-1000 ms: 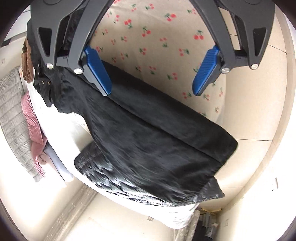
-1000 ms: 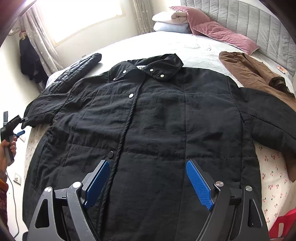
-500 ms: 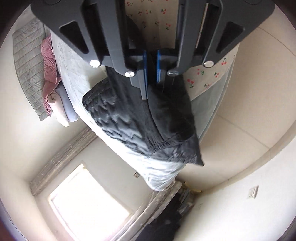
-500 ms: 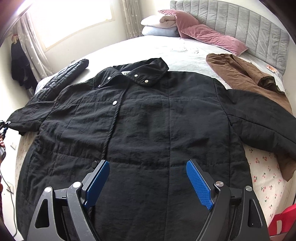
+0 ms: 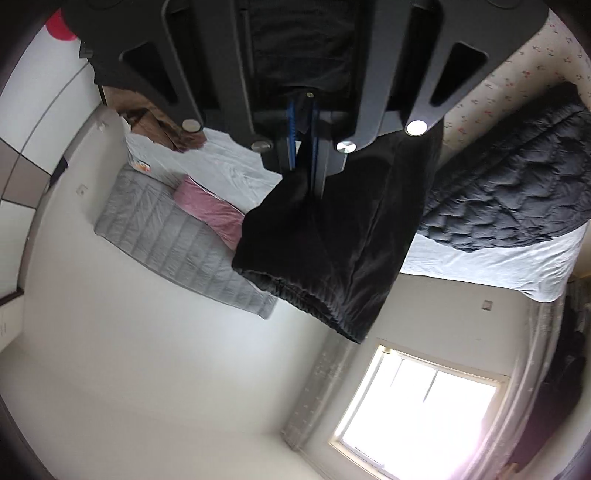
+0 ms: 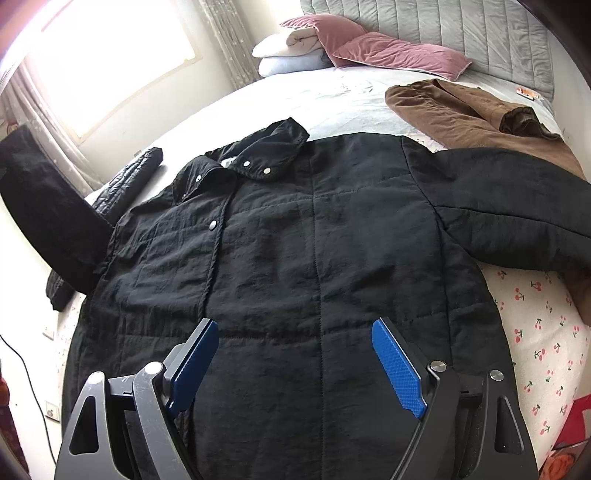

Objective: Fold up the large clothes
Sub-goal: 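Grasp the jacket side with the left tool and fold it over the front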

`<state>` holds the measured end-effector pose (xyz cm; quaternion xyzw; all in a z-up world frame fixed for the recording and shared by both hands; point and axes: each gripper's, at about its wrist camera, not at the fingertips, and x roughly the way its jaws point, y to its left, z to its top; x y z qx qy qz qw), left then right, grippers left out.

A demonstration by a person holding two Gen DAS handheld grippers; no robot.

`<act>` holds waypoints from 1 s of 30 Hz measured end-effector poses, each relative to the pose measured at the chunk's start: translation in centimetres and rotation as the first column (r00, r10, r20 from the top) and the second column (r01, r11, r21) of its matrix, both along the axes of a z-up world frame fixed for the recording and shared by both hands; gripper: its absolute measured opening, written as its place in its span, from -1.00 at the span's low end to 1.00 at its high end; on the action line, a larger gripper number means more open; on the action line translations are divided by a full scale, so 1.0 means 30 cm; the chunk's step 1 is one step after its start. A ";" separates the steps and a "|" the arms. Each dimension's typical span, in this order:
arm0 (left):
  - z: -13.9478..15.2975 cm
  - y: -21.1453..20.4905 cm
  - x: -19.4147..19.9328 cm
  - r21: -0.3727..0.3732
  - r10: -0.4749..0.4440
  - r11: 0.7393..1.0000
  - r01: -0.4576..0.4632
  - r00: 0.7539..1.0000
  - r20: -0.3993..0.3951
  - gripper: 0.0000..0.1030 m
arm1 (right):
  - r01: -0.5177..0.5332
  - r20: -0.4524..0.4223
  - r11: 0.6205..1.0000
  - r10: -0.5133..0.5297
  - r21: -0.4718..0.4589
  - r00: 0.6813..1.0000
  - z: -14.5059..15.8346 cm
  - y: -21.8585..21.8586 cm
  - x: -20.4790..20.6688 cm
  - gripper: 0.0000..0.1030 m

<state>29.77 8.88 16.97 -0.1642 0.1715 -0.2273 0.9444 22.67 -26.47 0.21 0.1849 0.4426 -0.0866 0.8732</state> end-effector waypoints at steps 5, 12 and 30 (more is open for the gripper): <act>-0.142 -0.326 0.025 0.120 -0.255 0.953 0.277 0.951 -0.175 -0.59 | 0.013 -0.002 1.000 -0.013 0.022 1.000 -0.012 -0.018 -0.001 0.67; -0.221 -0.331 -0.002 0.137 -0.332 0.920 0.368 0.915 -0.229 0.33 | 0.011 0.021 0.997 -0.012 0.075 1.000 -0.028 -0.035 -0.005 0.67; -0.739 -0.003 0.126 0.225 -0.048 0.957 0.183 0.866 -0.498 -0.19 | -0.044 -0.008 0.995 0.045 0.095 0.999 -0.075 0.047 0.040 0.67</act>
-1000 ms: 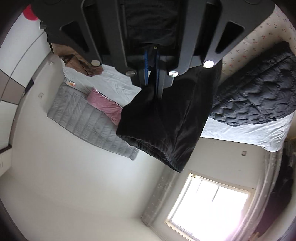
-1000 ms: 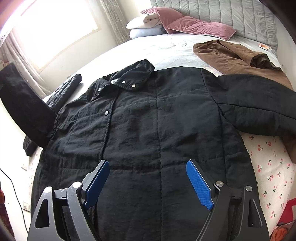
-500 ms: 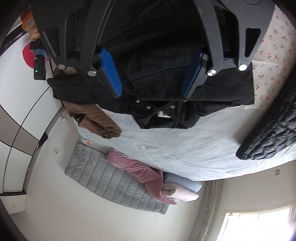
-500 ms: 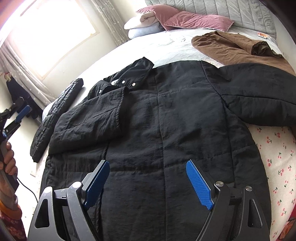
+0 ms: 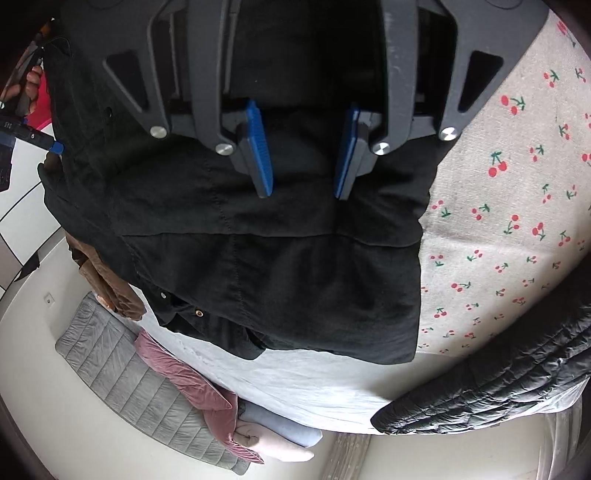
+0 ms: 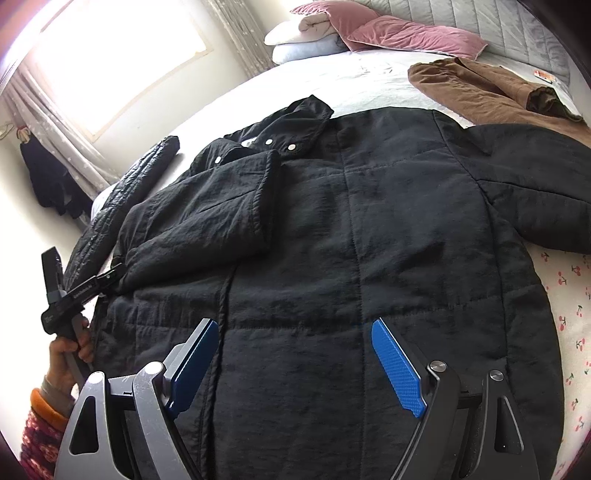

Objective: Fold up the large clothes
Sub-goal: 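Grasp the jacket side with the left tool and fold it over the front, then grasp the opposite jacket side with the right tool and fold it over the front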

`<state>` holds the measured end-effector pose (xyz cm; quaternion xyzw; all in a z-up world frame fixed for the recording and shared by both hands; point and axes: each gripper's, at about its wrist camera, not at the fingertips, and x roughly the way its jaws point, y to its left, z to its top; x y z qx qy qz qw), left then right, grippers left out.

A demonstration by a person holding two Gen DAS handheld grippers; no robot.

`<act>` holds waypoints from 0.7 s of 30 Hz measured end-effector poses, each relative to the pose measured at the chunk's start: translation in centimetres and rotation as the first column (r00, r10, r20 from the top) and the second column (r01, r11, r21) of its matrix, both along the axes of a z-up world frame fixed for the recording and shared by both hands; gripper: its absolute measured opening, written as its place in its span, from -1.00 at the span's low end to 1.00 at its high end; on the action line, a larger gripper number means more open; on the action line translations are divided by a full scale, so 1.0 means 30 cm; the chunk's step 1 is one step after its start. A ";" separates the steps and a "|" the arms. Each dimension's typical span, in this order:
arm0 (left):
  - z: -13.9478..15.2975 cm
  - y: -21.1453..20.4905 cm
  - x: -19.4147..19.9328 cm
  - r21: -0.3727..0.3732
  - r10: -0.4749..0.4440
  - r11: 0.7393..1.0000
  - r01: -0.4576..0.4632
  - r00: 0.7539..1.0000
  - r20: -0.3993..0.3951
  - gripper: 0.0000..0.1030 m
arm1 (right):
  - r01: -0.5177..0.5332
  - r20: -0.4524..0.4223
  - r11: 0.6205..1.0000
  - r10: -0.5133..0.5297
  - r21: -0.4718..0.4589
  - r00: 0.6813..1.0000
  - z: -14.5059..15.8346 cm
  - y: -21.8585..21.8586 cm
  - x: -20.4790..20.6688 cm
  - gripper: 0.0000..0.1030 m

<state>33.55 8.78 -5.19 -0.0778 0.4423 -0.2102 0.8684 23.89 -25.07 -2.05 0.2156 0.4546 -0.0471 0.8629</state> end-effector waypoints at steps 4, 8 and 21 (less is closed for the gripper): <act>0.097 -0.036 -0.083 0.132 0.070 0.988 -0.075 0.997 0.042 0.36 | 0.066 0.008 0.998 -0.066 0.013 0.998 0.026 -0.061 -0.028 0.67; 0.199 -0.077 -0.197 0.216 0.099 0.970 -0.110 0.993 0.060 0.68 | 0.132 0.013 0.991 -0.132 -0.014 0.991 0.050 -0.133 -0.069 0.67; 0.202 -0.211 -0.505 0.119 0.075 0.991 -0.064 0.994 -0.083 0.97 | 0.454 0.091 0.891 -0.453 0.015 0.887 0.155 -0.559 -0.383 0.73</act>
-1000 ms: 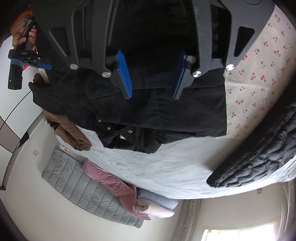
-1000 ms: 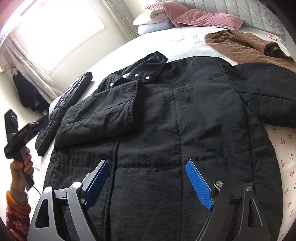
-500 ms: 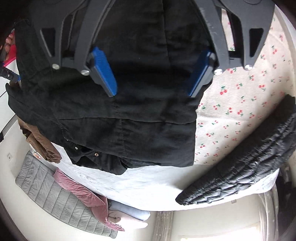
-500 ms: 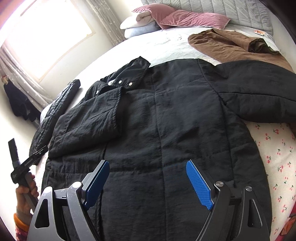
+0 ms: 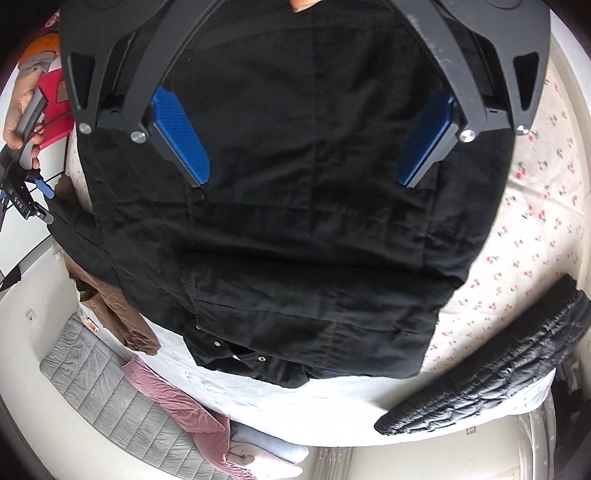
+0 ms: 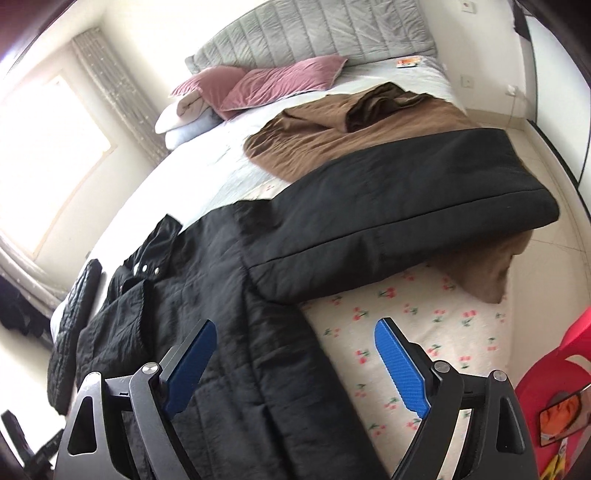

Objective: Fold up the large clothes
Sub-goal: 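Grasp the opposite jacket side with the right tool and fold it over the front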

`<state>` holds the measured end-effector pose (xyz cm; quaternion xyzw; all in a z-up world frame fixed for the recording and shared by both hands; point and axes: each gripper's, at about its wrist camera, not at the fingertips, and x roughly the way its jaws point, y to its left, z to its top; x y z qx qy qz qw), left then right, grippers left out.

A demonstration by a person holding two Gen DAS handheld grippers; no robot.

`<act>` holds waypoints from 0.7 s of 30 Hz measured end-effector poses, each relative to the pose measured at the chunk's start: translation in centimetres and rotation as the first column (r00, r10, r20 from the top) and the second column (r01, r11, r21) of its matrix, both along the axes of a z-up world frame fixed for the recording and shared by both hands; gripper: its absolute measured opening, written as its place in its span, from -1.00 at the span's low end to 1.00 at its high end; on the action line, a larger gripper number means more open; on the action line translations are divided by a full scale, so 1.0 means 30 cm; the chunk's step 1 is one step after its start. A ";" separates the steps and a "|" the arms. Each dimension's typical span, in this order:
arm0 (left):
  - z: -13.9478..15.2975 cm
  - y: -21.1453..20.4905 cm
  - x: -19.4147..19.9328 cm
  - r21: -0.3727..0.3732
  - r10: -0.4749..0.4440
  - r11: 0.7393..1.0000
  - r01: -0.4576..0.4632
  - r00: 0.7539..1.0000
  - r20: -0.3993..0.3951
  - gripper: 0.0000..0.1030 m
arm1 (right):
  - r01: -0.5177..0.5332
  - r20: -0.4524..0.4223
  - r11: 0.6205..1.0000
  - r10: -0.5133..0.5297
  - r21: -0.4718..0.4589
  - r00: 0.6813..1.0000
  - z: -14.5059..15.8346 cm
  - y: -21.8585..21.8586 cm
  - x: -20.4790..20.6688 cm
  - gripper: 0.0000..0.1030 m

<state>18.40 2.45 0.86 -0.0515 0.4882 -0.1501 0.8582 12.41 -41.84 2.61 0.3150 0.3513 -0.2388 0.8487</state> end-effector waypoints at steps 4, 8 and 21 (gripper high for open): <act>-0.031 -0.045 -0.032 0.035 -0.012 0.999 0.012 1.000 0.024 0.96 | 0.104 0.047 0.993 -0.107 0.064 0.993 -0.007 -0.167 -0.113 0.74; -0.019 -0.046 -0.033 0.047 -0.009 0.999 0.005 0.997 0.074 0.96 | 0.190 0.076 0.978 -0.196 0.085 0.978 -0.028 -0.322 -0.214 0.74; -0.101 -0.046 0.005 0.022 -0.025 0.999 0.025 1.000 -0.008 0.96 | 0.395 0.207 0.876 -0.456 0.277 0.866 -0.175 -0.631 -0.392 0.28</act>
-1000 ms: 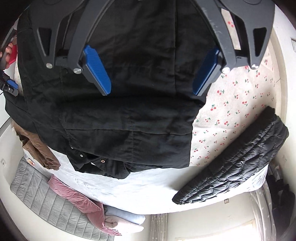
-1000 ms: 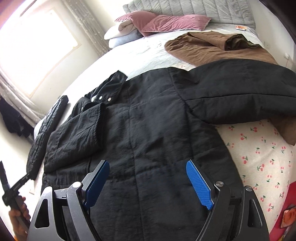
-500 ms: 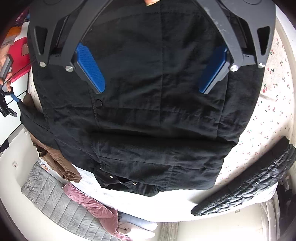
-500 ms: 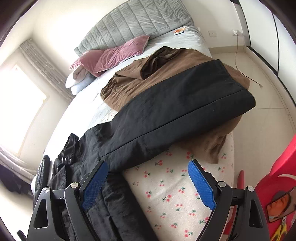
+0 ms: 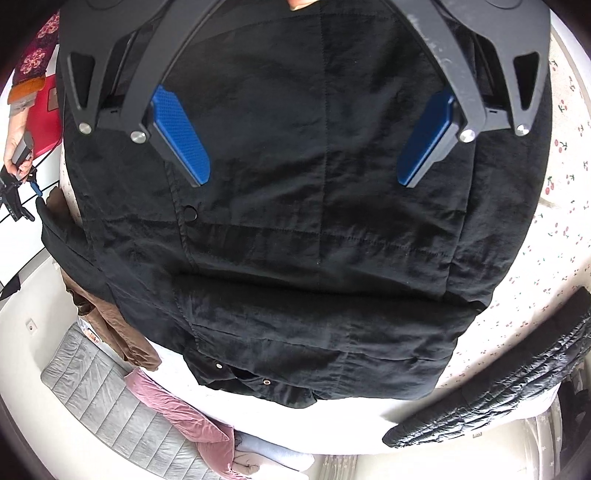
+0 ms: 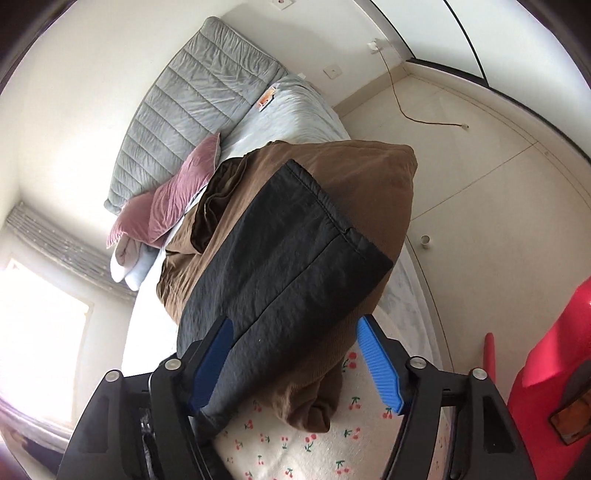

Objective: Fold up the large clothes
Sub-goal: 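Grasp the opposite jacket side with the right tool and fold it over the front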

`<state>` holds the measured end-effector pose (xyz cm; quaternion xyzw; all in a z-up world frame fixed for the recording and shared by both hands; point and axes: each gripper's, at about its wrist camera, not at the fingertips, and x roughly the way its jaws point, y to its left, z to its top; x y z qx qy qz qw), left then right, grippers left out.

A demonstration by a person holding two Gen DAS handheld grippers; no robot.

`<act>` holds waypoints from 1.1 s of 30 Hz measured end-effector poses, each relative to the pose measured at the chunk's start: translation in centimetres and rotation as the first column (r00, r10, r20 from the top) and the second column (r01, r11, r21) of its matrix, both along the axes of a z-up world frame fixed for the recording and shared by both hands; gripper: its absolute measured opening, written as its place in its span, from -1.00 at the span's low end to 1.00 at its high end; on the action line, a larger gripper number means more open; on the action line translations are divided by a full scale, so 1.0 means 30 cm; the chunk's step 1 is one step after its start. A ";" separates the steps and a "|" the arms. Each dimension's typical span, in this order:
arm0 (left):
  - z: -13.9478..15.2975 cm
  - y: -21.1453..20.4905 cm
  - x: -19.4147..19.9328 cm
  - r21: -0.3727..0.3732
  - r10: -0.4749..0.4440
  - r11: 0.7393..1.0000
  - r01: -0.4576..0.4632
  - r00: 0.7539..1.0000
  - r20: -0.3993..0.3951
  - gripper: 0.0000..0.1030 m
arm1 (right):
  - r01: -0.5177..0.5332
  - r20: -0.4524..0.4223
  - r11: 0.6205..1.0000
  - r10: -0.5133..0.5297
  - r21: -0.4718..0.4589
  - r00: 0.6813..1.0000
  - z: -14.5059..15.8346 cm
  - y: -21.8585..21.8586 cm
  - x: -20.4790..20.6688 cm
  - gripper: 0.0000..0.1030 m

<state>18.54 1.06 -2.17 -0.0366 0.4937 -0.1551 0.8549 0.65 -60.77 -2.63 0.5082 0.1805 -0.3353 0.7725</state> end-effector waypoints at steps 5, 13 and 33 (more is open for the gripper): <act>-0.025 -0.013 0.001 0.022 -0.012 1.000 0.012 1.000 -0.006 0.96 | 0.017 -0.008 0.999 -0.017 0.052 1.000 -0.053 -0.040 0.028 -0.17; -0.030 -0.006 0.002 -0.005 -0.020 1.000 0.020 1.000 -0.020 0.96 | 0.028 -0.039 0.999 -0.029 -0.023 0.999 -0.015 -0.056 0.057 -0.75; 0.053 0.124 0.017 -0.171 0.029 0.985 -0.027 0.999 0.013 0.97 | -0.440 -0.054 0.797 0.461 -0.414 0.886 0.754 0.666 0.586 -0.82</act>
